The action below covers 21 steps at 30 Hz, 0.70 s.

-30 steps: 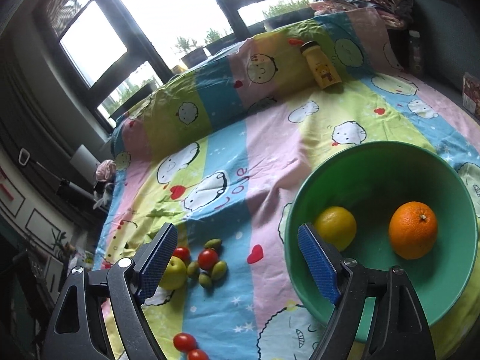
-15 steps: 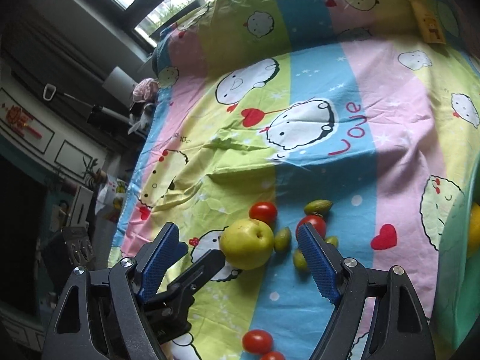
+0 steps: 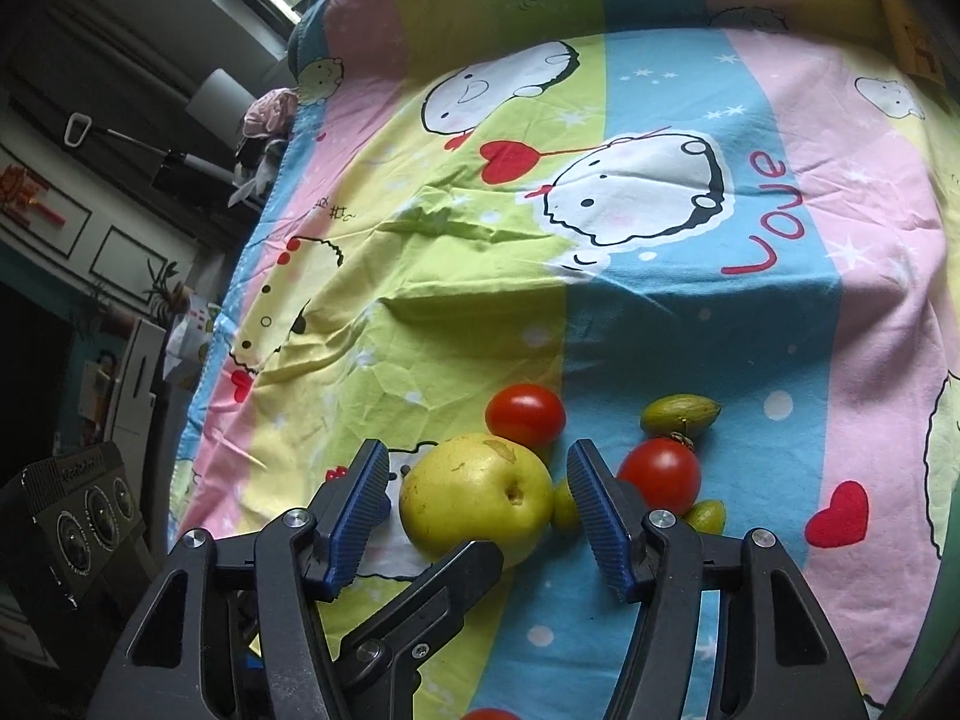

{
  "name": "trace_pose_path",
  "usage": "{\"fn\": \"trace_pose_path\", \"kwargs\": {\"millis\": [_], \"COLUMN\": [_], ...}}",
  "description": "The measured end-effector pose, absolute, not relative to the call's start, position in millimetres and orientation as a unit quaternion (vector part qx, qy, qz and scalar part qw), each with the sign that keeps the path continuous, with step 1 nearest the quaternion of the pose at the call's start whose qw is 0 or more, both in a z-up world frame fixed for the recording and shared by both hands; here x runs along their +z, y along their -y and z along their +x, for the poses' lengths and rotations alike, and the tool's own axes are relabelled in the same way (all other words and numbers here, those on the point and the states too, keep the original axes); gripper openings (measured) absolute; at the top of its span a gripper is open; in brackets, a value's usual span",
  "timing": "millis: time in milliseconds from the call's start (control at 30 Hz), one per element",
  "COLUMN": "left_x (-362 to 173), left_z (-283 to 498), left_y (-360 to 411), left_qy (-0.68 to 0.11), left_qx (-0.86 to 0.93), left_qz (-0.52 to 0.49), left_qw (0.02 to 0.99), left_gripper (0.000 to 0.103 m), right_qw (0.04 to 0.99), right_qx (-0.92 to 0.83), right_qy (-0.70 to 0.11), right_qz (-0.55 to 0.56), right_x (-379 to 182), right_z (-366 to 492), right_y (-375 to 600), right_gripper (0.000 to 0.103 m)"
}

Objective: Organize fruits
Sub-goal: 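Move the right tool to the yellow-green pear on the sheet, then close the right tool fingers around the pear and lift it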

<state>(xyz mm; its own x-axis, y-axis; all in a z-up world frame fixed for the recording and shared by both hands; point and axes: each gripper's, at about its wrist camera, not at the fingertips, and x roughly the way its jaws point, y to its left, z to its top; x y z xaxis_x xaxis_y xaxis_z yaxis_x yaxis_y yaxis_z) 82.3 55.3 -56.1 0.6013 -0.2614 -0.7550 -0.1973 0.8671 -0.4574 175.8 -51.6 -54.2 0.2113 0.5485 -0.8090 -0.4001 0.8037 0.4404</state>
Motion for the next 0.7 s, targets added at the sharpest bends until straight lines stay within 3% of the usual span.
{"fn": "trace_pose_path", "kwargs": {"millis": [233,700], "left_x": [-55.8,-56.7], "left_z": [82.7,85.3], "left_y": [-49.4,-48.3], "left_qy": [-0.442,-0.437], "left_qx": [-0.016,-0.022], "left_qz": [-0.242,-0.242], "left_qw": [0.864,0.866], "left_gripper": [0.074,0.068], "right_qw": [0.772,0.771], "right_qx": [0.307,0.308], "right_qy": [-0.553,-0.554], "right_qz": [0.064,0.062], "right_x": [-58.6,-59.3], "right_z": [174.2,172.6], "right_y": [49.0,47.1], "right_gripper": [0.056,0.056]}}
